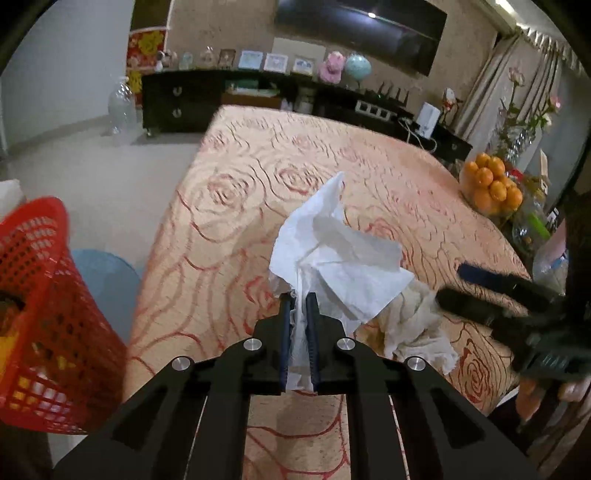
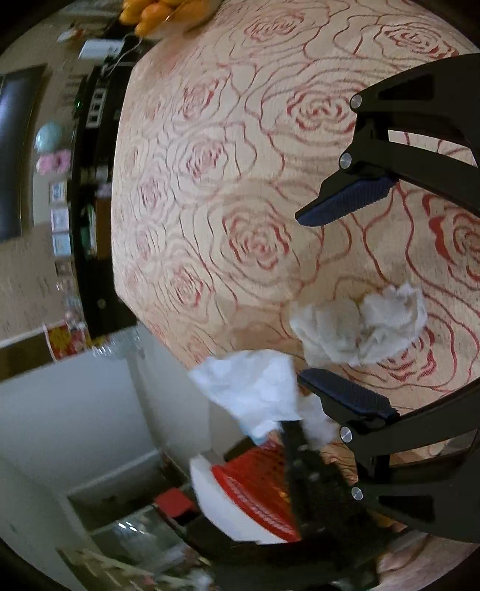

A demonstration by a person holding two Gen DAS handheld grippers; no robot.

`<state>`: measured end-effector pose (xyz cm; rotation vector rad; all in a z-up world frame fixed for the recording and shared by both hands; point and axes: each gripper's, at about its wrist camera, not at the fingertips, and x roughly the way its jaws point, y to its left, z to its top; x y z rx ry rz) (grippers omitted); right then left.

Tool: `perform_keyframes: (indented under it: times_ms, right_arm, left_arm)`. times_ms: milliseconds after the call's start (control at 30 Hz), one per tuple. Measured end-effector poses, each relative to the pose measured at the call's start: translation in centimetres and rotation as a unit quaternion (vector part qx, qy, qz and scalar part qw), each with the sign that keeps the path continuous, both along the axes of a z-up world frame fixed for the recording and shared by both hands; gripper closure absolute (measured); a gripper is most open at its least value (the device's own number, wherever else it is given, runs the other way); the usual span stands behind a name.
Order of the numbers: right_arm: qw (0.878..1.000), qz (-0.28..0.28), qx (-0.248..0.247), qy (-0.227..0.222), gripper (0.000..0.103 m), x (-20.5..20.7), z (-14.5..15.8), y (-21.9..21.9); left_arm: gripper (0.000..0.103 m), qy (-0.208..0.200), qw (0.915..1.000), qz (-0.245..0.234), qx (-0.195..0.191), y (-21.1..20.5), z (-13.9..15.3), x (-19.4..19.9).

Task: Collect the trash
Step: 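Grasp the white tissue with the left tool while the right tool grasps the mesh cloth, then carry the white tissue and white mesh cloth in both tools to the wastebasket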

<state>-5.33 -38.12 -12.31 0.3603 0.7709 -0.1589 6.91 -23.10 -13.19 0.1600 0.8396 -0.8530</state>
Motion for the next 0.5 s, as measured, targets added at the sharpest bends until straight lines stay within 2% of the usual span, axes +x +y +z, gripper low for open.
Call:
perform_keyframes:
  times_ms: [267,400,500]
  right_arm:
    - [0.998,0.040,-0.029,0.038,0.027,1.8,-2.3,3.0]
    - [0.997,0.048,-0.040,0.053,0.038,2.3,-3.2,3.7]
    - [0.996,0.049,-0.041,0.062,0.051,2.6,-3.6,3.7]
  left_arm:
    - [0.095,-0.022,0.9992,0.025,-0.022,2.3,2.1,0.6]
    - [0.095,-0.029,0.9987,0.034,-0.023,3.0,2.6,0.8]
    - [0.095,-0.035,0.9984,0.039,-0.022,3.2,2.8,0.9]
